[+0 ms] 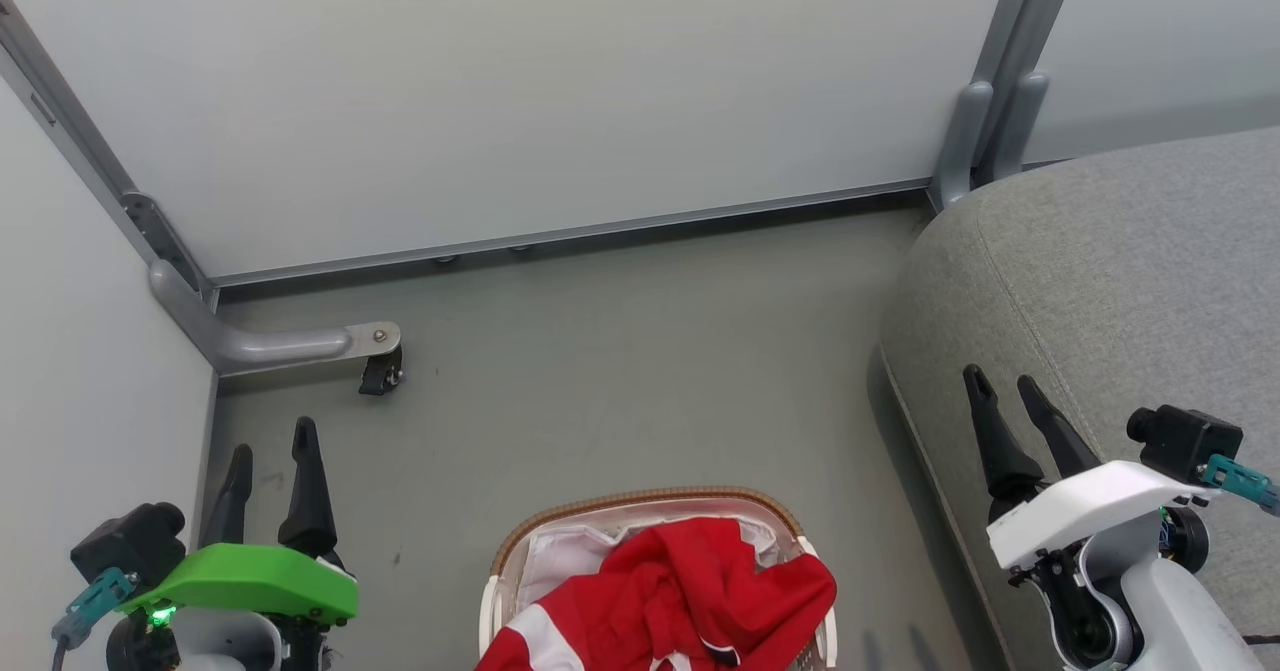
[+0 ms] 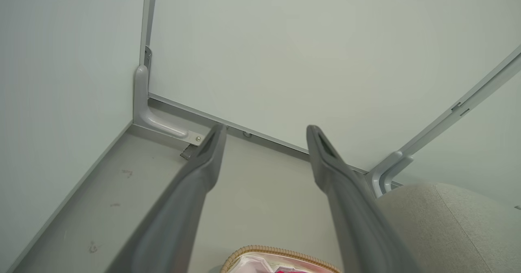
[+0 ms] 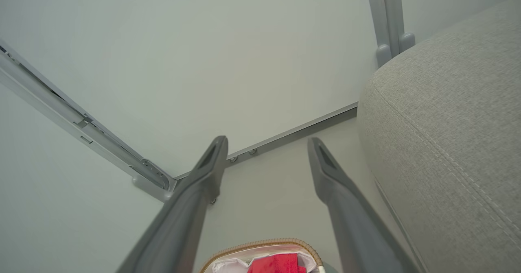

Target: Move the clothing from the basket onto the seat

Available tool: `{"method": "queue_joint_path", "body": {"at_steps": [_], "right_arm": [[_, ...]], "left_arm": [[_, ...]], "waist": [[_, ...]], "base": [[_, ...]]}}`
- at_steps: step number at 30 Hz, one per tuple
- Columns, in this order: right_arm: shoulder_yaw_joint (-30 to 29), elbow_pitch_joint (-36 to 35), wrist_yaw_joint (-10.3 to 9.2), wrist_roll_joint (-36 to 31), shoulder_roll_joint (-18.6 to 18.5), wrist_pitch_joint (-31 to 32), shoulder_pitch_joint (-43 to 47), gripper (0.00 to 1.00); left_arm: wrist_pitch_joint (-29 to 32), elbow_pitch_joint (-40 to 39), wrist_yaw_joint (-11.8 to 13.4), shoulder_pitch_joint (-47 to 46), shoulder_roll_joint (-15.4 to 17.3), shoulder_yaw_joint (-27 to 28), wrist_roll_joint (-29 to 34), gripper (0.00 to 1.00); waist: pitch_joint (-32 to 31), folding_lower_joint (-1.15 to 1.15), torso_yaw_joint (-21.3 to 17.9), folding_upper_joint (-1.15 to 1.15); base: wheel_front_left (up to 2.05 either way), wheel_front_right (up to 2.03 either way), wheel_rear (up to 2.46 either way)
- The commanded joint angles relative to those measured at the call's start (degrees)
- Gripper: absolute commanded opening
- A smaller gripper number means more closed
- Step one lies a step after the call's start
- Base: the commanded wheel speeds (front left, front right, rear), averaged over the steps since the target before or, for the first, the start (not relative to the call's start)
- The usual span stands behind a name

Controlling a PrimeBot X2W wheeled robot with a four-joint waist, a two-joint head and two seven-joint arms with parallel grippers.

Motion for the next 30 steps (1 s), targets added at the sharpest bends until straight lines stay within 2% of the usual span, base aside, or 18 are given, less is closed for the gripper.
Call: {"method": "queue_joint_path", "body": {"at_steps": [1, 16, 30], "right_arm": [[0.2, -0.2, 0.02, -2.0, -0.6, -0.7, -0.5, 1.0], [1.5, 0.5, 0.03, -10.9, -0.9, -2.9, -1.2, 1.0], [1.1, 1.3, 0.02, -18.0, 0.2, -4.6, -0.9, 1.0]], "left_arm": [[-0.7, -0.7, 0.3, 0.0, 0.7, -0.1, 2.2, 1.0], [-2.8, -1.7, 0.4, 0.1, 1.0, -0.7, 11.3, 1.0], [-4.7, -0.4, 0.2, 0.8, -0.4, -0.8, 17.2, 1.0]], "waist": [[0.0, 0.0, 0.0, 0.0], [0.1, 0.0, -0.2, 0.0], [0.3, 0.0, -0.2, 0.0]], "base": [[0.0, 0.0, 0.0], [0.0, 0.0, 0.0], [0.0, 0.0, 0.0]]}}
